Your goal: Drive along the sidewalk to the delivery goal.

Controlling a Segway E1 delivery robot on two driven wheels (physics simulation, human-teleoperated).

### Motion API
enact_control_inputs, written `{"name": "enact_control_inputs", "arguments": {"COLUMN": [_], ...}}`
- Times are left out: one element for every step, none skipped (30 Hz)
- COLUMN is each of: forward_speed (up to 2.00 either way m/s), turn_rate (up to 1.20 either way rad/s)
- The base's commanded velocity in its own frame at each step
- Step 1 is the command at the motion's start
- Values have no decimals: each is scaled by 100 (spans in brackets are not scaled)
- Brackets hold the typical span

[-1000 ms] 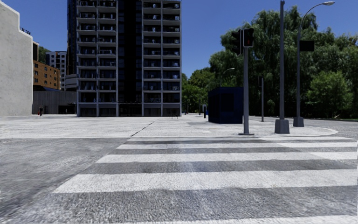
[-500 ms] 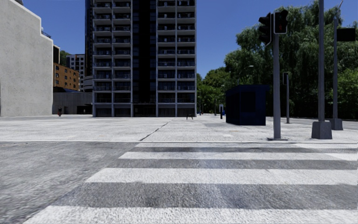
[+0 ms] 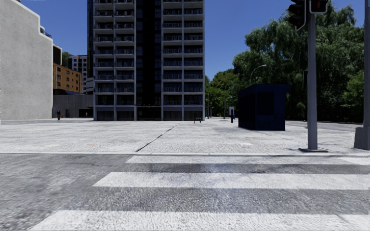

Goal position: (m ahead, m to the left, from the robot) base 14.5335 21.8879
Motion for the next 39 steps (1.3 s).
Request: {"name": "enact_control_inputs", "arguments": {"forward_speed": [200,200,200,200,200,200,200,200,200,200,200,200,200,200,200,200,200,200,200,200,200,200,200,200,200,200,200,200,200,200,200,200,200,200,200,200,200,200,200], "turn_rate": [28,29,29,29,29,29,29,29,26,0,0,0,0,0,0,0,0,0,0,0,0,0,0,0,0,0,0,0,0,0,0,0,0,0,0,0,0,0,0]}}
